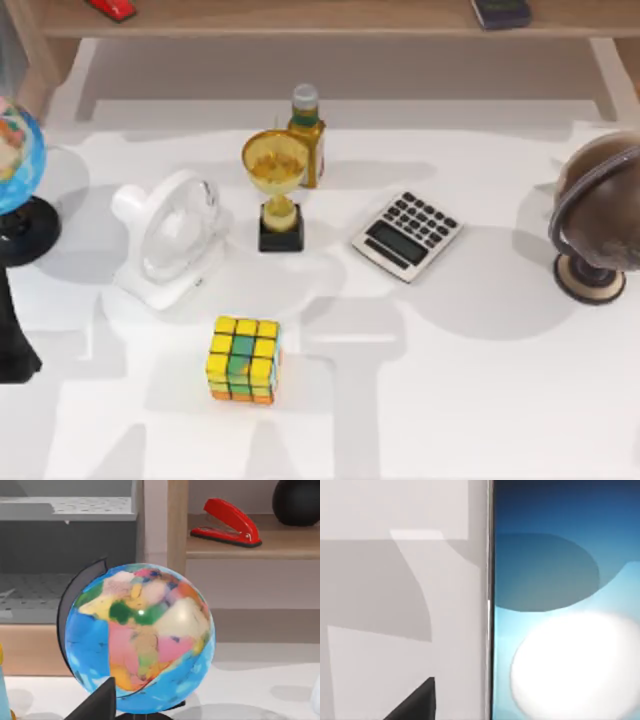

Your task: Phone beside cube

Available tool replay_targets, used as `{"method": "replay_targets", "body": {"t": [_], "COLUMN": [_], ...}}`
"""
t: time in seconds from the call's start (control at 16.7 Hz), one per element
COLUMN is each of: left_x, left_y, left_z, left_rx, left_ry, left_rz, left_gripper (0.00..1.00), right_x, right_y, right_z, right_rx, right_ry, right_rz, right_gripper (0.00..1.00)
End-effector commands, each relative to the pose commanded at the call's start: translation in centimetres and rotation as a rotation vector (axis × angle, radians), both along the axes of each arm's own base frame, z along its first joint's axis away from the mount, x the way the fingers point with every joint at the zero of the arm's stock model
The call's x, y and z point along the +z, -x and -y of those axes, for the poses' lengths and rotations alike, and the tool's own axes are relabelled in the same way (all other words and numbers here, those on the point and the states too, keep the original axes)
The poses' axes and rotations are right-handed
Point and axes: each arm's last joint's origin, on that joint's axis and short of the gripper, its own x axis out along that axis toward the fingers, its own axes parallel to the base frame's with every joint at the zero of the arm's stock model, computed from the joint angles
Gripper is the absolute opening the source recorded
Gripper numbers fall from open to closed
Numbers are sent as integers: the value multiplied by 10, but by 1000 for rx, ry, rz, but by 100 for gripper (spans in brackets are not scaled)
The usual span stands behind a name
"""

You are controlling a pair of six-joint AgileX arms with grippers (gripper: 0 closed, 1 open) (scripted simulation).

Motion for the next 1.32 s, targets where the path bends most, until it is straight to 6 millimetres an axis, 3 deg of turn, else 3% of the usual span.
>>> {"method": "replay_targets", "body": {"t": [0.3, 0.54, 1.32], "left_x": [0, 0, 0], "left_y": [0, 0, 0], "left_z": [0, 0, 0], "left_rx": [0, 0, 0], "left_ry": [0, 0, 0], "left_rz": [0, 0, 0], "left_gripper": [100, 100, 100], "right_x": [-29, -31, -31], "right_y": [0, 0, 0], "right_z": [1, 1, 1], "right_rx": [0, 0, 0], "right_ry": [3, 2, 2], "right_rz": [4, 2, 2], "right_gripper": [100, 100, 2]}}
